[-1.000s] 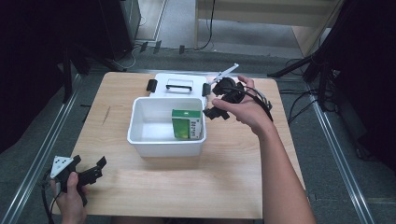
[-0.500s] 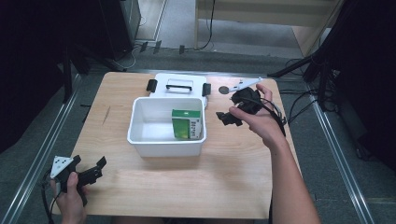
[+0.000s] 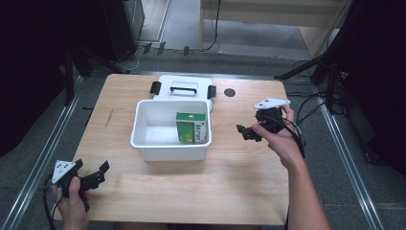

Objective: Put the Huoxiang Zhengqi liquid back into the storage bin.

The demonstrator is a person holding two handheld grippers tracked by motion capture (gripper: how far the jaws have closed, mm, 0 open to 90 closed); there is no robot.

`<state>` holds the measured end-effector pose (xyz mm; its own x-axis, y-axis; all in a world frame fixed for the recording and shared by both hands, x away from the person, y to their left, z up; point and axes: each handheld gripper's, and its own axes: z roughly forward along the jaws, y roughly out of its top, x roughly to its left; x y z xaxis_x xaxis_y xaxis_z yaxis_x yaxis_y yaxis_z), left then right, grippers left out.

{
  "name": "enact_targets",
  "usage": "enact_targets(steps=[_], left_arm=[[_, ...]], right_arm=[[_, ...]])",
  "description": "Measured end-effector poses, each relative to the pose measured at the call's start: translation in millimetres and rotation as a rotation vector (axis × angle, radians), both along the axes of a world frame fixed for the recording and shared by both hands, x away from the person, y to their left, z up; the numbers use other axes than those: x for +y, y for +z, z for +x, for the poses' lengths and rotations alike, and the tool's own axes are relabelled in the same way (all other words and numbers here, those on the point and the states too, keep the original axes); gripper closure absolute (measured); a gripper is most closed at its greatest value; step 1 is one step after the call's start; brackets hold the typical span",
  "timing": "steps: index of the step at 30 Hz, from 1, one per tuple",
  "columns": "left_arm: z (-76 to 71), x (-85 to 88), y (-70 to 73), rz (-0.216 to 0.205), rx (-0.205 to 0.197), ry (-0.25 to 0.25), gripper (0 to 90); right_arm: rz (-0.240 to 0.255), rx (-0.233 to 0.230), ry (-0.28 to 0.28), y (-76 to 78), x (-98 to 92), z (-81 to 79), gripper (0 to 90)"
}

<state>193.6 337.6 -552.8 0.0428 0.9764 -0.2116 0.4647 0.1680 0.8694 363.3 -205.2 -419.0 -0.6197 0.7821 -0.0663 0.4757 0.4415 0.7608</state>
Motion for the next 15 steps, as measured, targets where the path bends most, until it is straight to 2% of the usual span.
enact_targets(steps=[8,9,15], left_arm=[[0.0,0.0,0.0,0.000,0.001,-0.001,0.1],[-0.1,0.0,0.0,-0.001,0.000,0.000,0.1],[-0.2,0.0,0.1,0.000,0.001,0.002,0.1]], right_arm=[[0.040,-0.012,-0.059,-17.4,-23.2,-12.7,0.0],[0.051,-0.016,-0.081,-23.8,-30.0,-17.1,0.0],[0.079,-0.024,-0.123,-38.9,-47.1,-28.5,0.0]])
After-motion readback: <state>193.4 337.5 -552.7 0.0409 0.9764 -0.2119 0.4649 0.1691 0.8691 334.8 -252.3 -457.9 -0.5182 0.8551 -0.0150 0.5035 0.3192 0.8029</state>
